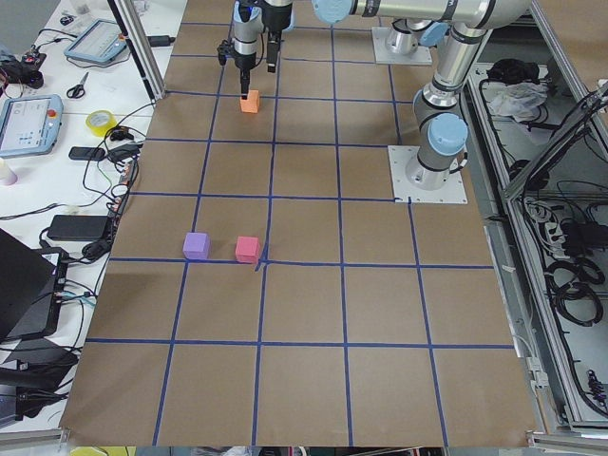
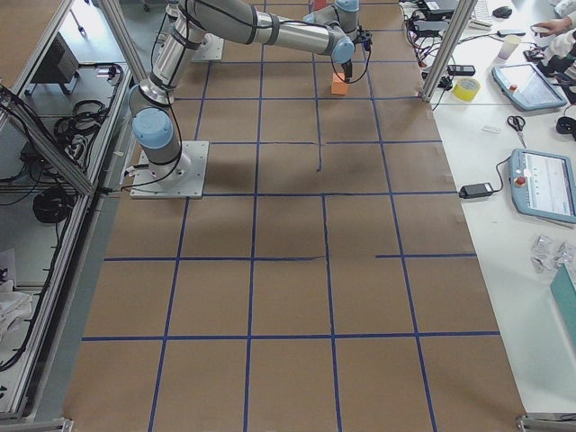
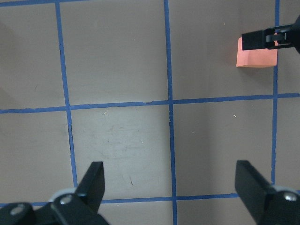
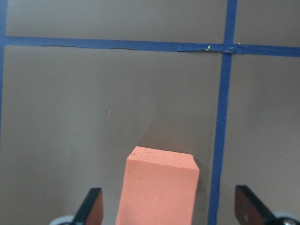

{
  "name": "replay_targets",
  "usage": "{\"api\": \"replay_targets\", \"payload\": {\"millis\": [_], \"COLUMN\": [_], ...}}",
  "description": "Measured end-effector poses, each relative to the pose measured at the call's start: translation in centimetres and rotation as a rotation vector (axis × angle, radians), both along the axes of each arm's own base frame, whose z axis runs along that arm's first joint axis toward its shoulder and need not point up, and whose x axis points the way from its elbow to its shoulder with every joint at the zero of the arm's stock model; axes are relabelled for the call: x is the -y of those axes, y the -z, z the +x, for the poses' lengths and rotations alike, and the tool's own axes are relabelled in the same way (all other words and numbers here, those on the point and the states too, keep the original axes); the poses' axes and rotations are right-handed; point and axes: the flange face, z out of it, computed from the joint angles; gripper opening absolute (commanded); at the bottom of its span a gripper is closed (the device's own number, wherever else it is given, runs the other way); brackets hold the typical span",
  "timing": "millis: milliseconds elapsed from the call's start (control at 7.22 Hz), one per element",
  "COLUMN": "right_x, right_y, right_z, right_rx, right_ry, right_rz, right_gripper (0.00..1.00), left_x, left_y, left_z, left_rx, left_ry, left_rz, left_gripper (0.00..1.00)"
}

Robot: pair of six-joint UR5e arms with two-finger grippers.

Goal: Arrange blocks in a line
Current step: 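Open the right gripper to release the orange cube and lift away, then reach the left gripper to the orange cube and grasp it while the right arm withdraws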

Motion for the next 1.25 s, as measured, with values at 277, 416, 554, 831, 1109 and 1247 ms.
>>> {"api": "replay_targets", "payload": {"millis": [277, 416, 554, 831, 1109, 1247], "right_x": [-0.2, -0.4, -0.4, -2.6, -7.6, -9.7], "right_y": [-4.6, -7.6, -10.2, -14.5, -17.2, -18.3], "right_z": [-4.7, -7.8, -11.5, -17.7, -20.3, -21.4], "right_rx": [-0.085, -0.111, -0.127, -0.138, -0.146, -0.143], "right_ry": [0.022, 0.009, -0.008, -0.022, -0.020, 0.000], "right_rz": [0.019, 0.038, 0.048, 0.044, 0.052, 0.048], "right_gripper": [1.00, 1.00, 1.00, 1.00, 1.00, 1.00], "left_x": [1.3, 2.2, 3.5, 6.0, 8.5, 9.5], "left_y": [1.1, 1.9, 3.1, 6.6, 10.8, 12.8], "left_z": [-0.1, -0.4, -0.7, -2.4, -5.9, -7.9], "left_rx": [-0.001, -0.004, -0.004, -0.002, -0.013, -0.020], "left_ry": [0.001, 0.006, 0.014, 0.012, -0.008, -0.007], "left_rz": [-0.010, -0.020, -0.033, -0.047, -0.065, -0.074], "left_gripper": [1.00, 1.00, 1.00, 1.00, 1.00, 1.00]}}
